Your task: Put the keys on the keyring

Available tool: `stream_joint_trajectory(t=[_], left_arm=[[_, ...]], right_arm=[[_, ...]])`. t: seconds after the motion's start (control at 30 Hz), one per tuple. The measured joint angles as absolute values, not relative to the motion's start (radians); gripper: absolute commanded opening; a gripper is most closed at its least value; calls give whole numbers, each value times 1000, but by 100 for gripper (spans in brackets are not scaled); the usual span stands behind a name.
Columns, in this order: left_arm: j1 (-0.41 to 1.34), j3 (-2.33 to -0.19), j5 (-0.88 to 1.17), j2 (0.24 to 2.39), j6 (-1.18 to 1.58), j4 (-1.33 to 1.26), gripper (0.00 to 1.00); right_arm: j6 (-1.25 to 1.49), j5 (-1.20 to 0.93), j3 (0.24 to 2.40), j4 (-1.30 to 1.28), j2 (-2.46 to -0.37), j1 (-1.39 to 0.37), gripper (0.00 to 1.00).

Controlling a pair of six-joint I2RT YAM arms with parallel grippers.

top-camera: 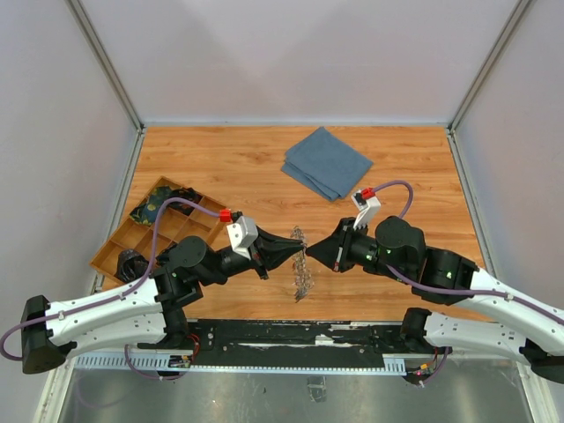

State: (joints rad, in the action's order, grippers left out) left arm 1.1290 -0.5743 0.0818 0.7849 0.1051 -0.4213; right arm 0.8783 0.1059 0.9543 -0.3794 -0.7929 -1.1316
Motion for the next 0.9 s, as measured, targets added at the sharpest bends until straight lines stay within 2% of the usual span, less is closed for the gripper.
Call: stream_joint_trajectory(t=[0.6, 0.9], left_arm=[[1128, -570, 162, 782, 101, -427, 1], [1128, -570, 192, 783, 101, -440, 1]], right_arm=[[883, 84, 912, -337, -760, -1114, 1], [831, 67, 909, -324, -746, -1114, 6]])
